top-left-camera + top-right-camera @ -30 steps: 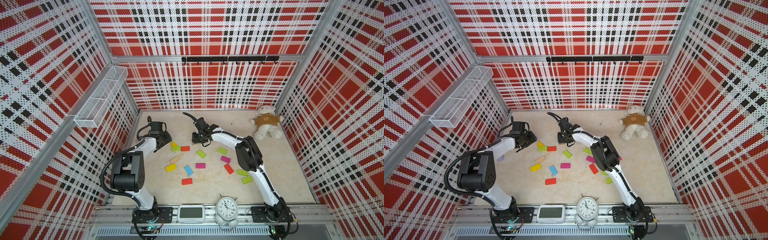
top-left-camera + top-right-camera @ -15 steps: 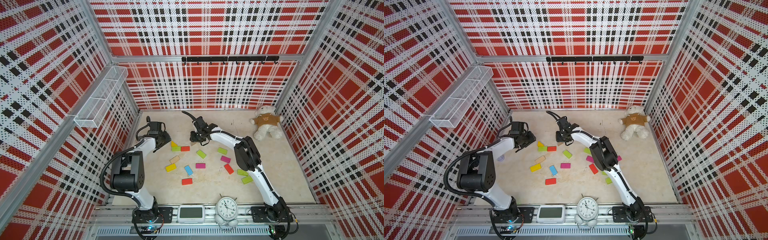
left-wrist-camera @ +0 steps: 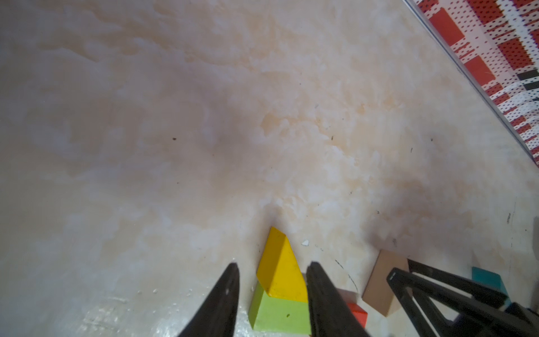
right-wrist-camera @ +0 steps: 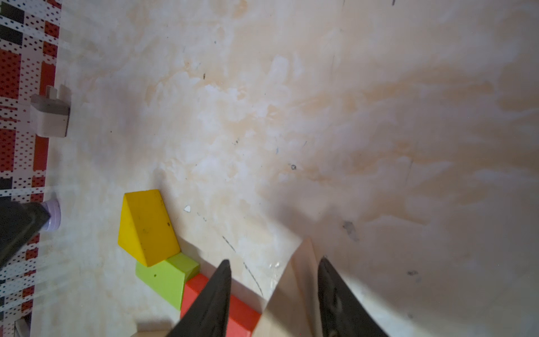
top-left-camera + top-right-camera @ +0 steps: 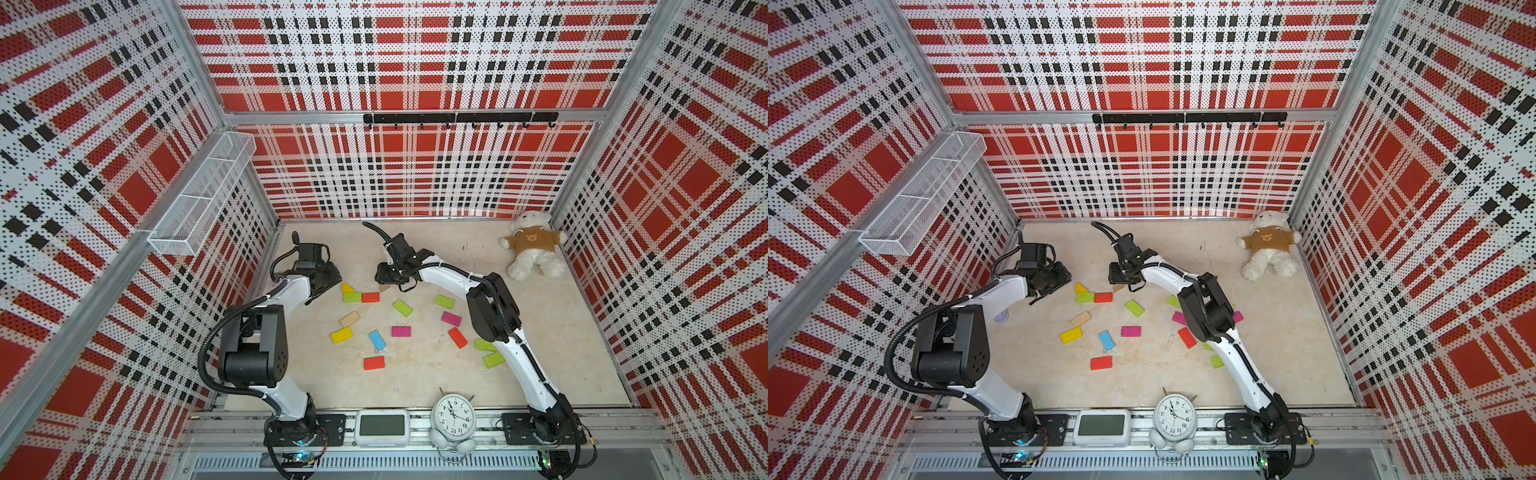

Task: Assemble a carrot with building blocks
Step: Assemble the building block at the center of the board.

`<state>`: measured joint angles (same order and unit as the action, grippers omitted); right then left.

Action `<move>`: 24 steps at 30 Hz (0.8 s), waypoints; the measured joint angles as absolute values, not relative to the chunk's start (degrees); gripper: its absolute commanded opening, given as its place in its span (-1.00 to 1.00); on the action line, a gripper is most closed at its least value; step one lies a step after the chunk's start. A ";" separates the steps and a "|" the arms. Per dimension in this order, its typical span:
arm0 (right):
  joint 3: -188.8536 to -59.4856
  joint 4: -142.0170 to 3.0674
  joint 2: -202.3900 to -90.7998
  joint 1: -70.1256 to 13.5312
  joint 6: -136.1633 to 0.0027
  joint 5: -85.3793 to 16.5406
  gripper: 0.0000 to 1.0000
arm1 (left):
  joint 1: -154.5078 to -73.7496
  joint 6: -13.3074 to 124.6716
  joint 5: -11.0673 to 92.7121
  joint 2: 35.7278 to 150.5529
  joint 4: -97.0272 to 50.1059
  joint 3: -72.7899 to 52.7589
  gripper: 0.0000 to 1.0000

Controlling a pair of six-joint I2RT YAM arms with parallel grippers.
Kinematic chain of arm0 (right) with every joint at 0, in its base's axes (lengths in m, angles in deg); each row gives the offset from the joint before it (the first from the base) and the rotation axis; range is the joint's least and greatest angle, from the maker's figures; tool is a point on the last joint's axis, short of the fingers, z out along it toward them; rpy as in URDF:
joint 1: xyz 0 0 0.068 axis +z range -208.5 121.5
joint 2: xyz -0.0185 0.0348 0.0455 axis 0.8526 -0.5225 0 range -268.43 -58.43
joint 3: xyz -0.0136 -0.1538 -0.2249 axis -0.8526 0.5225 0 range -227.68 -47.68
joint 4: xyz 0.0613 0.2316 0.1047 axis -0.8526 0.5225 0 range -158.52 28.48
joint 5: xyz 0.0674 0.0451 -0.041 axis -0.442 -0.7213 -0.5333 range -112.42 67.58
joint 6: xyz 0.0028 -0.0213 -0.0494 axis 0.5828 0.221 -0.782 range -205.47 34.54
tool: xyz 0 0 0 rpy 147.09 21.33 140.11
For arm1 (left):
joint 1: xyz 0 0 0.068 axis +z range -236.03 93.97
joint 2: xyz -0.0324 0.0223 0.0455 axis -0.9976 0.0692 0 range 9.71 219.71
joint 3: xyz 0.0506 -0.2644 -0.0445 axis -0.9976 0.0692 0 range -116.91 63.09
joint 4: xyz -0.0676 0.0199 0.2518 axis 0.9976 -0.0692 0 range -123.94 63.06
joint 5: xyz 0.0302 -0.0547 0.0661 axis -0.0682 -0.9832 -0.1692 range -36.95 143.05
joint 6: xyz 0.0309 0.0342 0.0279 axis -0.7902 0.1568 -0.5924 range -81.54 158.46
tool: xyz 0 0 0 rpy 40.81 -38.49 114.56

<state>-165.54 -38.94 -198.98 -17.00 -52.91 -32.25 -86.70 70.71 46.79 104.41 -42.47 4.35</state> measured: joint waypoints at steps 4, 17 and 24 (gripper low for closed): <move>-160.73 -41.13 -194.87 -17.00 -53.15 -32.81 0.09 | -87.72 69.95 46.92 102.90 -42.63 4.35 -0.17; -143.75 -48.36 -181.17 -17.09 -54.92 -33.84 -0.63 | -92.25 68.59 48.21 100.47 -44.11 3.56 -0.21; -141.37 -48.32 -183.88 -16.94 -54.88 -34.65 -0.68 | -93.54 68.61 48.43 100.47 -44.75 2.47 -0.21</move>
<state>-141.37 -48.32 -183.88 -16.94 -54.88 -34.65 -93.54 68.61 48.43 100.47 -44.75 2.47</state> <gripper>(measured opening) 0.159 0.394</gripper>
